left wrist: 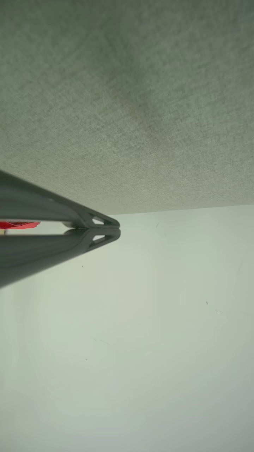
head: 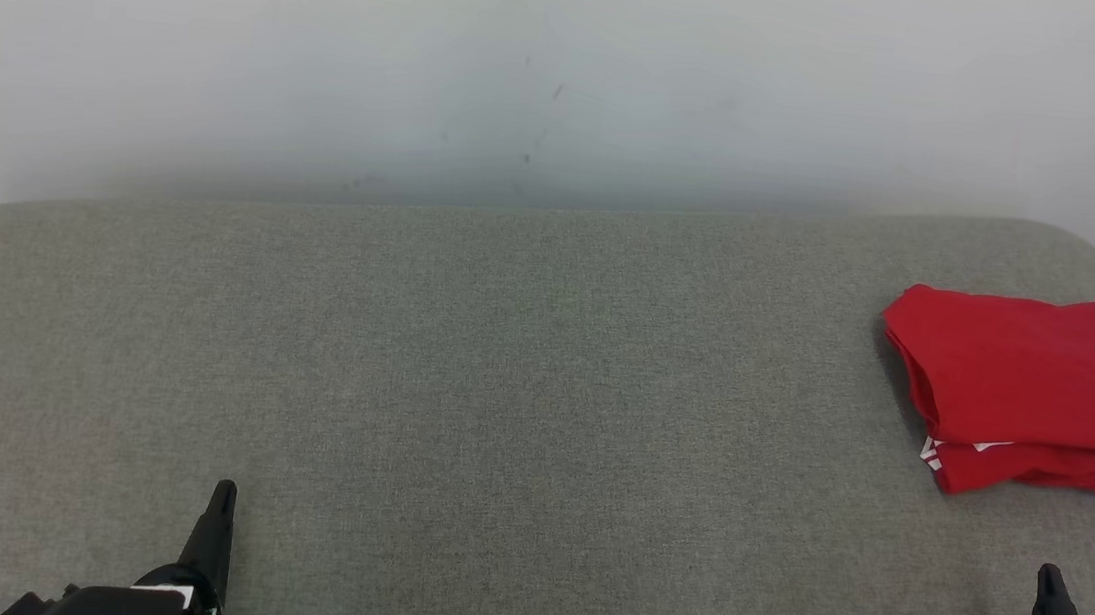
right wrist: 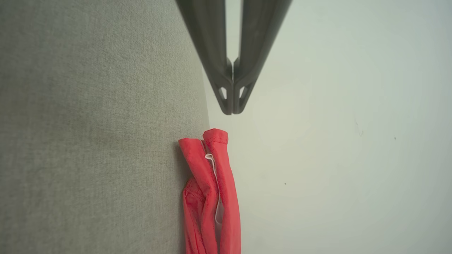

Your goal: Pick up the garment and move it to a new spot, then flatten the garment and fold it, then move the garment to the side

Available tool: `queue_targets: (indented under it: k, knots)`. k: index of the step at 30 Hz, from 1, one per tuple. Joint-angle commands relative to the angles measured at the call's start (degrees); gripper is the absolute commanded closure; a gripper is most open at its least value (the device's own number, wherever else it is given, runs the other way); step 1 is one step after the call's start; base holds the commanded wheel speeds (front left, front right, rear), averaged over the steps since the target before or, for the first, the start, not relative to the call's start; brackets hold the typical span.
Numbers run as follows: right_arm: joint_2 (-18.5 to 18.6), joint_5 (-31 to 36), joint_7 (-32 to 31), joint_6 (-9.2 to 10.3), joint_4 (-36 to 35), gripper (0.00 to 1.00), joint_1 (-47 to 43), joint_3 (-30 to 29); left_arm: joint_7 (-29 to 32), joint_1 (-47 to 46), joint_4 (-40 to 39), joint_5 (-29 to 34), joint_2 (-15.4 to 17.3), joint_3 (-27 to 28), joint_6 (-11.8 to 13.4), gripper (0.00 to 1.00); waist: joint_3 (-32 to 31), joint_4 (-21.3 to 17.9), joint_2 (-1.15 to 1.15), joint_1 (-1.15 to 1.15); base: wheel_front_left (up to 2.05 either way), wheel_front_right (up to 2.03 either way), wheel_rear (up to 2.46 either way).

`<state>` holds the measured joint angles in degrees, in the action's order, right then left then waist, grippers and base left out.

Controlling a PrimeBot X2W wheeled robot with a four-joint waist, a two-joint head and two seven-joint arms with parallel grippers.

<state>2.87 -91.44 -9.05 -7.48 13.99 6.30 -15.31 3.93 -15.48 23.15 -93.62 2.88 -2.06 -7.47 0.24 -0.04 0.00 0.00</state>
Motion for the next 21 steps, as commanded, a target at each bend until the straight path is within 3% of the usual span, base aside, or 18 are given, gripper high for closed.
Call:
queue_targets:
  k: [1, 21]
  knots:
    - [0.01, -0.11, -0.02, -0.02, 0.10, 1.00, -0.24, 0.03, -0.05, -0.36, 0.06, -0.21, -0.02, 0.05, -0.18, 1.00, 0.00, 0.00, 0.00, 0.00, 0.00, 0.00, 0.00]
    - [0.01, -0.11, -0.02, -0.02, 0.10, 1.00, -0.24, 0.03, -0.05, -0.35, 0.04, -0.21, -0.02, 0.05, -0.18, 1.00, 0.00, 0.00, 0.00, 0.00, 0.00, 0.00, 0.00]
